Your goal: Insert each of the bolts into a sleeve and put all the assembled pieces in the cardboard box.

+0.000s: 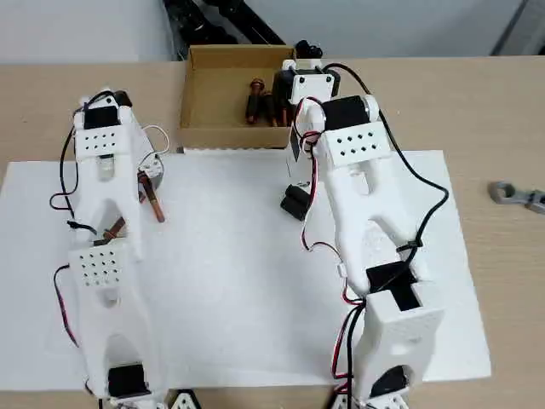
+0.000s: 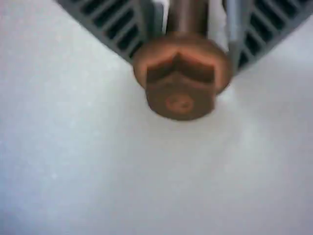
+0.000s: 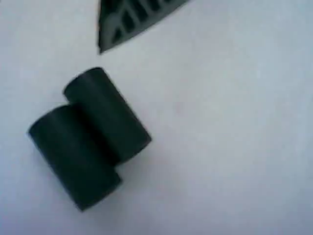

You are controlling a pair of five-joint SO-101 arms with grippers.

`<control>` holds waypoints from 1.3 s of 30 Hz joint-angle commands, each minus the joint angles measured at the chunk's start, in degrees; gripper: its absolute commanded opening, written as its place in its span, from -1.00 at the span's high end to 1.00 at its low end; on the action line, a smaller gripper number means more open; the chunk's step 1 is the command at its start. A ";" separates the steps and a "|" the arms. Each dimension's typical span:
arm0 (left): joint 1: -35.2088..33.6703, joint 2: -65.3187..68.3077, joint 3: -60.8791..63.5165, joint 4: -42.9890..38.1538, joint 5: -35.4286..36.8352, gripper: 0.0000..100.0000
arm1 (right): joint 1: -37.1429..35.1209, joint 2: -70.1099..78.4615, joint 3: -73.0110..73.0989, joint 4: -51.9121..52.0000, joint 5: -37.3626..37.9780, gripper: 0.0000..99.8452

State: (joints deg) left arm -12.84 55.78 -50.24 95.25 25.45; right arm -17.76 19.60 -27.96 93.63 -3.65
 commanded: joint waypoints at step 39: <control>-0.18 1.58 -13.32 5.19 -3.25 0.99 | -0.48 -8.13 -2.90 0.40 -0.44 0.72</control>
State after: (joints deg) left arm -12.66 57.89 -58.15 98.86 22.81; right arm -17.85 14.95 -27.96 93.63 -3.65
